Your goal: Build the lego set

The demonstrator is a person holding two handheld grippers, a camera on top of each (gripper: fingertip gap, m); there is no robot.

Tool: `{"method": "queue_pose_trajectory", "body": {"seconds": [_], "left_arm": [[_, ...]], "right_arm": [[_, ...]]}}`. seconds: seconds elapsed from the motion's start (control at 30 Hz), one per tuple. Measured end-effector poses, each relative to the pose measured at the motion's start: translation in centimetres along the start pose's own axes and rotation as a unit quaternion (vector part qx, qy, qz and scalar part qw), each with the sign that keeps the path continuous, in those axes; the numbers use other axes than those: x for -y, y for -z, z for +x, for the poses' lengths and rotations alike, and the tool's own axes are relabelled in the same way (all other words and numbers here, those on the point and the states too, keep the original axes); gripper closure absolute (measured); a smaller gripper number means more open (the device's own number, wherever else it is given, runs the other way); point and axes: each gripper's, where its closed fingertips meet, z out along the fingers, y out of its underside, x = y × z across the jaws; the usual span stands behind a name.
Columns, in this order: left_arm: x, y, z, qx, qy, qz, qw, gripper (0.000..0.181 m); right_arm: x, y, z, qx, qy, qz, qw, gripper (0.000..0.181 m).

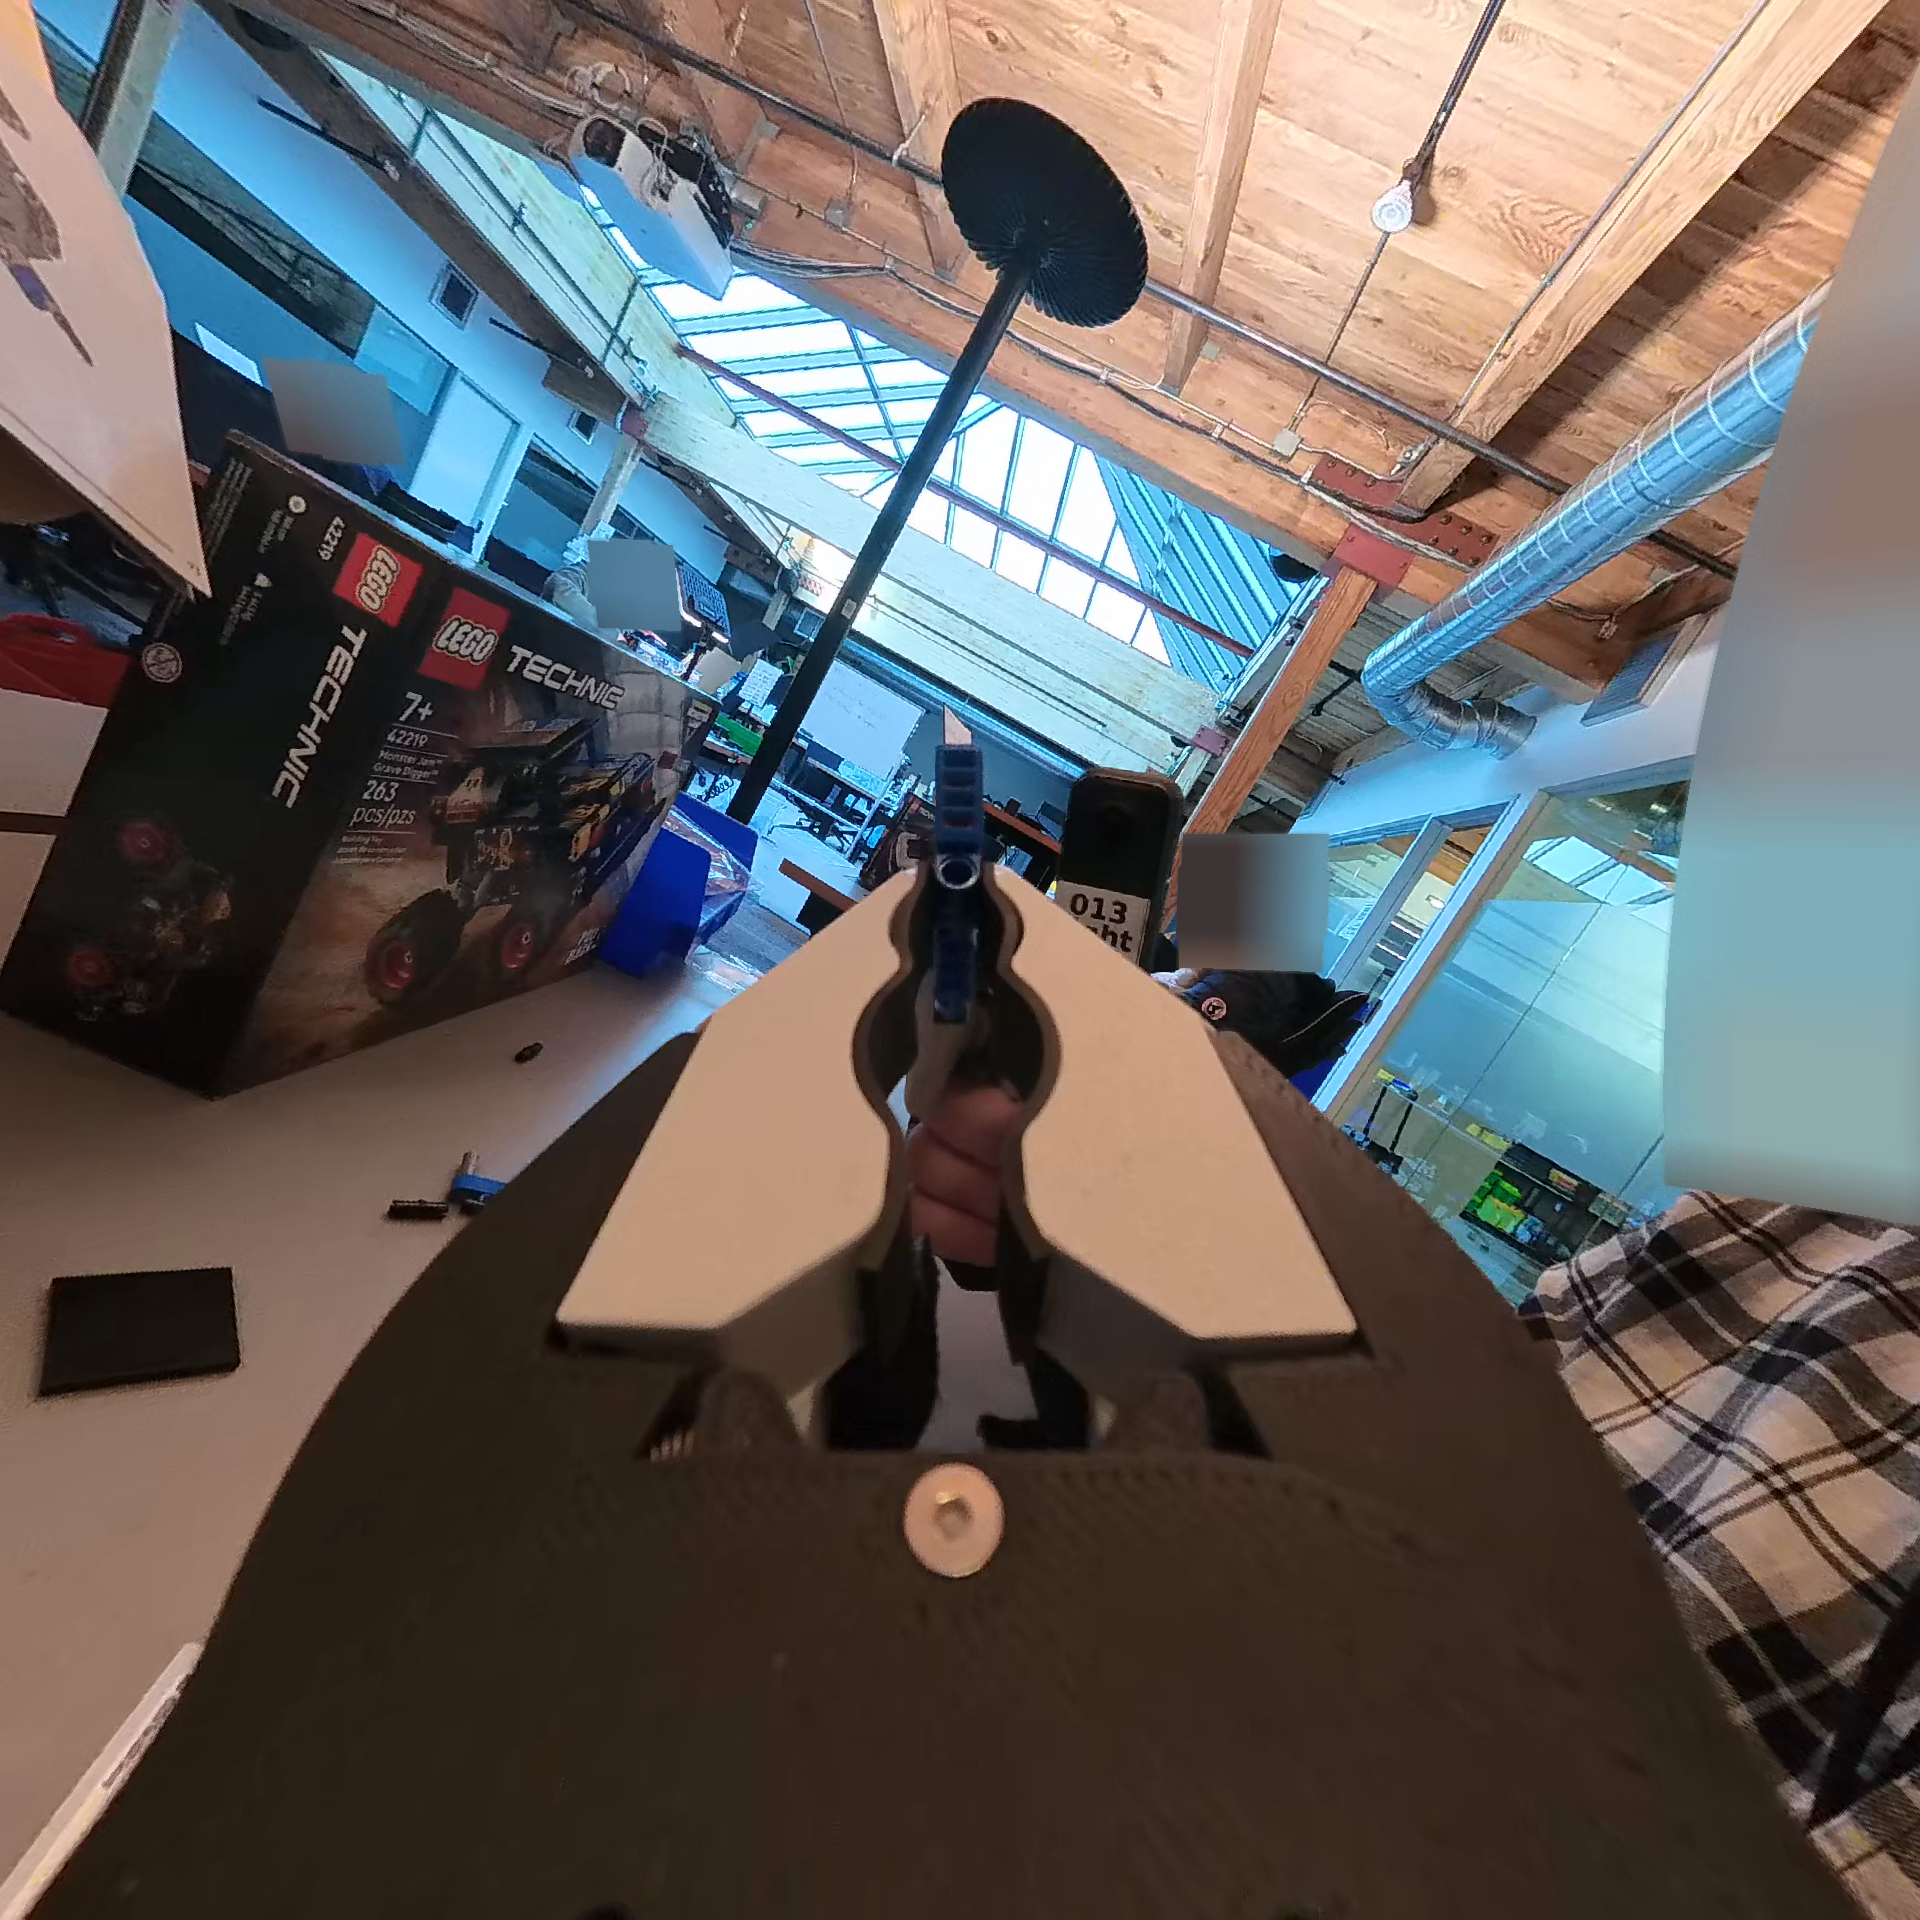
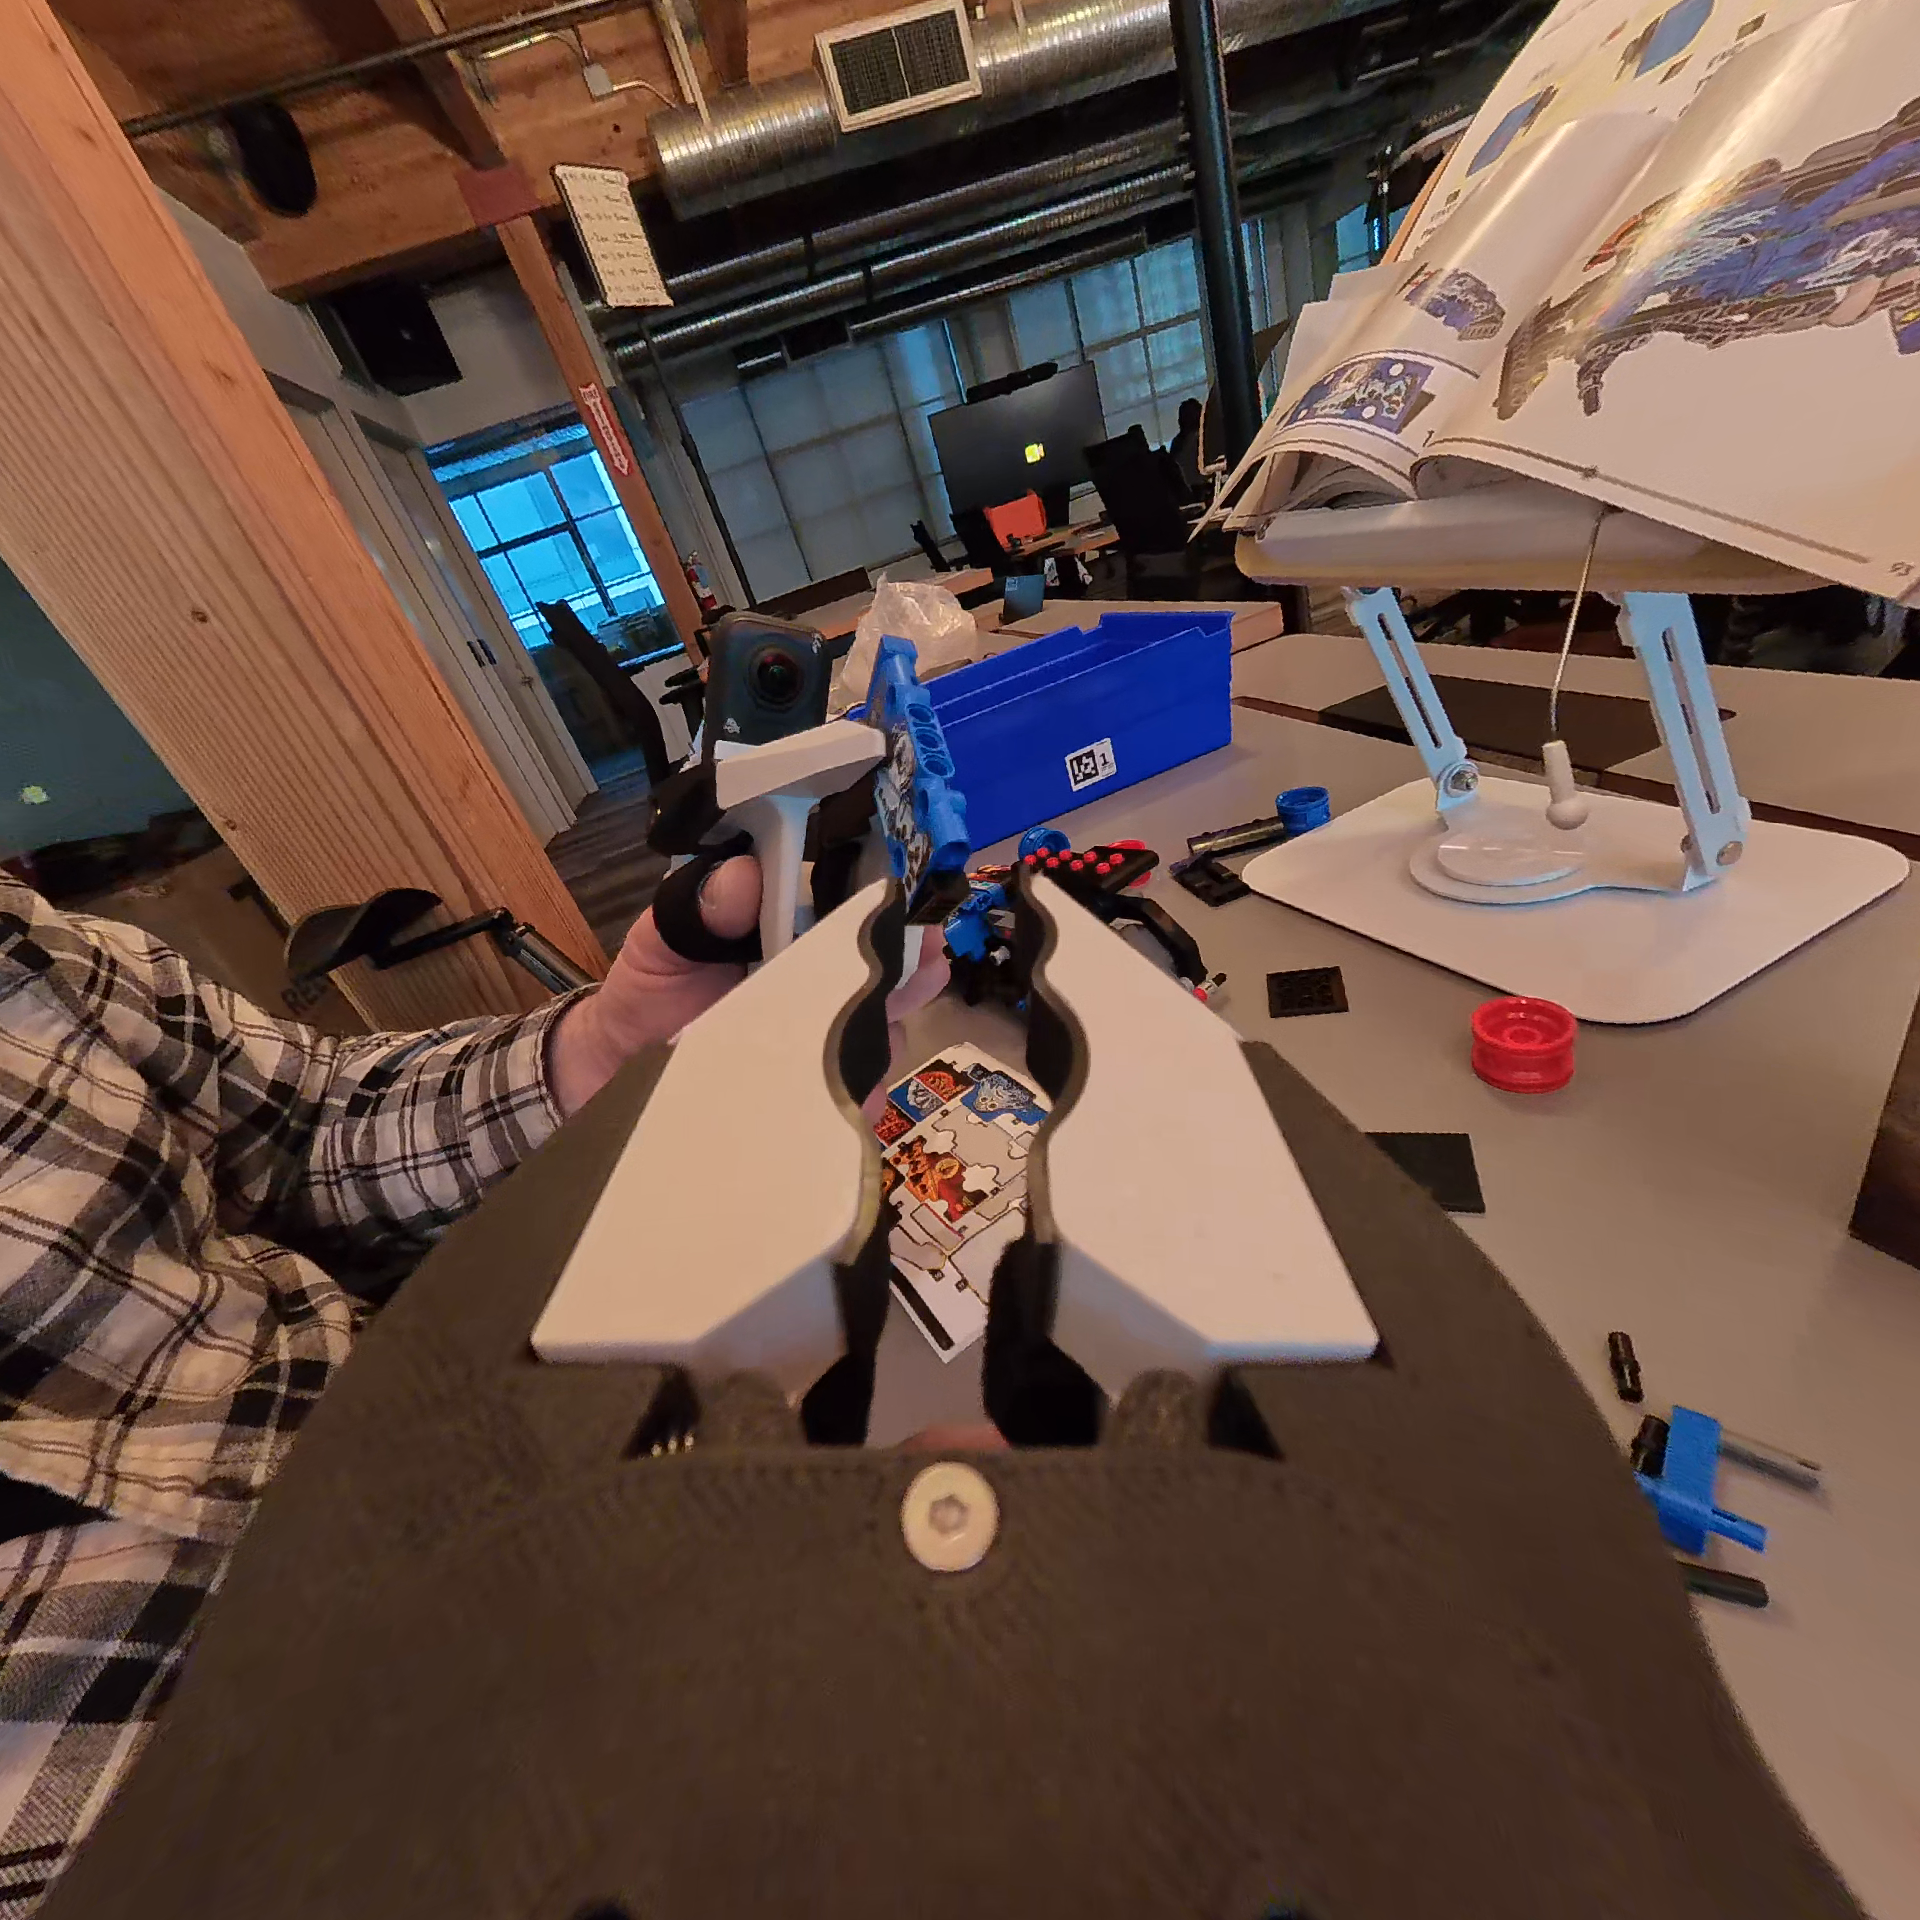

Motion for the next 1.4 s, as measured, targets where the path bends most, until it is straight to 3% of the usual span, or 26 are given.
{"method": "queue_pose_trajectory", "body": {"seconds": [1.4], "left_arm": [[-0.2, -0.1, -0.5, 0.000, 0.022, 0.004, 1.000, 0.174]], "right_arm": [[-1.1, -0.4, -0.1, -0.014, 0.050, -0.020, 0.998, 0.155]]}}
